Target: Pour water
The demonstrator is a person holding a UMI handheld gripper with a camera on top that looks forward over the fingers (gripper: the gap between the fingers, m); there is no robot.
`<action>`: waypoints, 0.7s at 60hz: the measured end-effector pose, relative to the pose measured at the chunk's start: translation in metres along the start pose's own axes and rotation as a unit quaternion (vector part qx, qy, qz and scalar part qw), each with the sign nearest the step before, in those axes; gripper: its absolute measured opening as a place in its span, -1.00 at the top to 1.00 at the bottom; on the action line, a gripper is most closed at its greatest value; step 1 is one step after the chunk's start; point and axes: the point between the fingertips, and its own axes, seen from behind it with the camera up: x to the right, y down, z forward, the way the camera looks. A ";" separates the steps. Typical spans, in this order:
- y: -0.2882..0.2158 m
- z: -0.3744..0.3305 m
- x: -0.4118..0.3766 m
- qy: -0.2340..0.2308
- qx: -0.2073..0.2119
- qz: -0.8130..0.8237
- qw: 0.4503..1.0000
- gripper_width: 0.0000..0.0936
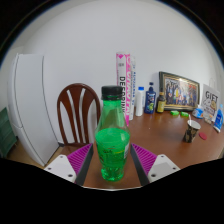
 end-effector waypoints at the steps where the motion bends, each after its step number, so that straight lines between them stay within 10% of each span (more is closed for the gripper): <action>1: 0.000 0.004 0.001 0.004 0.003 -0.005 1.000 -0.61; 22: -0.004 0.028 -0.001 -0.004 0.037 -0.039 0.999 0.33; 42: -0.097 0.027 0.036 -0.043 0.087 0.094 0.991 0.33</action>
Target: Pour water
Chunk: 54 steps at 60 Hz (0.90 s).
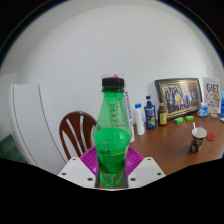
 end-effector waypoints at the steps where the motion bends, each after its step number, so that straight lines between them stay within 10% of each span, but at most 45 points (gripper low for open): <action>1: -0.009 0.001 0.002 -0.005 0.005 0.016 1.000 0.33; 23: -0.146 0.044 0.109 -0.116 0.060 0.513 0.849 0.33; 43: -0.111 0.065 0.232 -0.125 0.050 0.789 0.600 0.33; 54: -0.100 0.075 0.249 -0.125 0.032 0.824 0.552 0.34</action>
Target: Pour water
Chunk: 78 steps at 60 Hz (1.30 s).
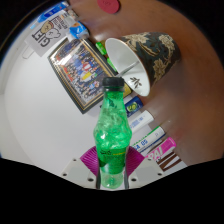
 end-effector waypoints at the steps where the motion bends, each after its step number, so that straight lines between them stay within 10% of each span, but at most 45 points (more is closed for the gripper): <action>1: 0.000 0.000 0.000 0.002 -0.002 0.001 1.000 0.34; 23: -0.008 -0.011 -0.019 0.092 -0.044 -0.324 0.941 0.34; 56: -0.213 -0.085 -0.147 0.202 0.066 -0.846 0.489 0.34; 78: -0.305 -0.098 -0.090 0.258 0.062 -0.839 0.475 0.33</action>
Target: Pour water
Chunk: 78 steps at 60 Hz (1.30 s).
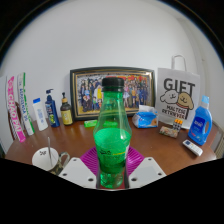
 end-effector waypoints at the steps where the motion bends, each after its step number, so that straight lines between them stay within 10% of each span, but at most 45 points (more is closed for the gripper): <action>1: 0.003 0.001 0.000 0.001 -0.002 -0.001 1.000 0.33; 14: 0.005 0.000 -0.004 -0.003 0.021 -0.021 1.000 0.16; 21: 0.010 -0.002 -0.002 0.004 0.007 -0.031 0.999 -0.20; 26: 0.017 -0.005 -0.001 0.010 -0.012 -0.033 0.999 -0.86; 78: 0.001 -0.287 -0.104 0.040 -0.150 -0.022 0.988 -0.83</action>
